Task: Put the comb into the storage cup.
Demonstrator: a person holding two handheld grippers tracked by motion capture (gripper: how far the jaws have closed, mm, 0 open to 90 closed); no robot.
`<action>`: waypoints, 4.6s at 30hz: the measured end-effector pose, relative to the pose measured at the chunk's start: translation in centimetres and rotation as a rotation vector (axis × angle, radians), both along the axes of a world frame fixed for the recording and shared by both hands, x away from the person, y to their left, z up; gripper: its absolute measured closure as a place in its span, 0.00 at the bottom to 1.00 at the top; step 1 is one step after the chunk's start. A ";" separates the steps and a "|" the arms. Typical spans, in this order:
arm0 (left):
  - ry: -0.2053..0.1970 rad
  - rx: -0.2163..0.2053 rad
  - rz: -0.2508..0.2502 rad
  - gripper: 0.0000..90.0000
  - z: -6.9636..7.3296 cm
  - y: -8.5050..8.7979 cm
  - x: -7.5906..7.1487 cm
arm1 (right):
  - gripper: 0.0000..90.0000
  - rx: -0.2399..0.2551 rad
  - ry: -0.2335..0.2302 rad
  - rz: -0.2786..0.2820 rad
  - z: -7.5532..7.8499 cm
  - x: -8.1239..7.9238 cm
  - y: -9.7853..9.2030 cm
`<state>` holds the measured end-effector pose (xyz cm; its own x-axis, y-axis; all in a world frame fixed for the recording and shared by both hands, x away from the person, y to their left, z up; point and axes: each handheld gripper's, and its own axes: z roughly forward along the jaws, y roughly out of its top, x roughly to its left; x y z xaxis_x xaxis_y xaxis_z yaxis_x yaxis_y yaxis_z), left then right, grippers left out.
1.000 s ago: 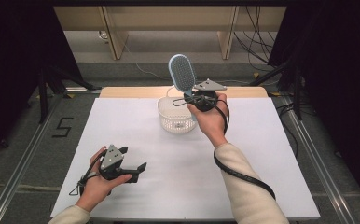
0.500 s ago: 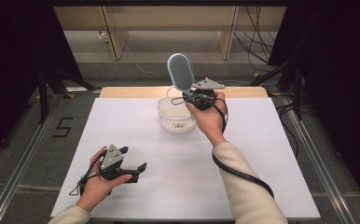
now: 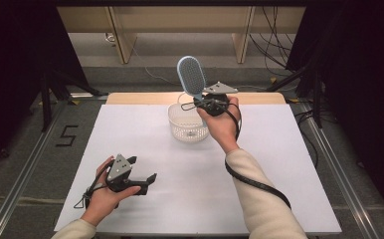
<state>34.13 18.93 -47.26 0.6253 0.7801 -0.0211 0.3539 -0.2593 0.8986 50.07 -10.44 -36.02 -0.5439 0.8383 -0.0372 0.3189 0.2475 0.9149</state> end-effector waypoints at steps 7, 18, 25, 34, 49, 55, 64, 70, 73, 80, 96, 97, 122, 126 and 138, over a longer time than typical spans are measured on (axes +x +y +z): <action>-0.003 0.001 0.000 0.07 0.0 0.0 0.0 | 0.78 -0.002 -0.002 0.002 0.1 0.3 0.3; -0.001 0.001 0.000 0.07 0.0 0.0 0.0 | 0.78 -0.004 -0.002 0.012 -0.1 0.8 0.7; 0.001 0.000 0.000 0.07 0.0 0.0 0.0 | 0.78 -0.004 -0.003 0.012 0.0 1.1 0.8; -0.001 -0.002 -0.001 0.07 0.0 0.0 0.0 | 0.78 -0.006 -0.005 0.015 0.0 1.4 1.0; 0.000 0.000 -0.004 0.07 0.0 0.0 0.0 | 0.78 -0.006 -0.013 0.021 -0.1 1.8 1.5; 0.002 0.001 -0.006 0.07 0.0 0.0 0.0 | 0.78 -0.004 -0.015 0.021 -0.1 1.9 1.7; 0.000 0.000 -0.005 0.08 0.0 0.0 0.1 | 0.78 0.002 -0.012 0.020 0.0 2.2 1.7; 0.003 0.000 -0.007 0.08 0.0 -0.1 0.1 | 0.78 -0.003 -0.014 0.019 0.1 2.5 1.8; 0.003 -0.001 -0.006 0.08 0.0 -0.1 0.1 | 0.78 -0.007 -0.016 0.021 0.0 2.5 1.9; 0.002 -0.001 -0.005 0.08 0.0 -0.1 0.1 | 0.78 -0.008 -0.017 0.021 0.0 2.7 2.1; 0.002 -0.002 -0.006 0.08 0.0 -0.1 0.1 | 0.78 -0.006 -0.017 0.027 -0.3 3.1 2.6; 0.002 -0.001 -0.006 0.08 0.0 -0.1 0.1 | 0.78 -0.007 -0.018 0.027 -0.4 3.1 2.7; 0.003 0.000 -0.007 0.08 0.0 -0.1 0.1 | 0.78 -0.012 -0.016 0.026 -1.1 3.6 2.9; 0.003 -0.001 -0.006 0.08 0.0 -0.1 0.1 | 0.78 -0.014 -0.015 0.027 -1.2 3.6 3.0; 0.002 -0.003 -0.006 0.08 0.0 -0.1 0.1 | 0.78 -0.025 -0.014 0.029 -1.5 3.8 3.1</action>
<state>34.21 18.85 -47.28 0.6301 0.7761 -0.0249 0.3545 -0.2589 0.8985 53.82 -7.38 -37.51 -0.5671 0.8211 -0.0652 0.2988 0.2788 0.9127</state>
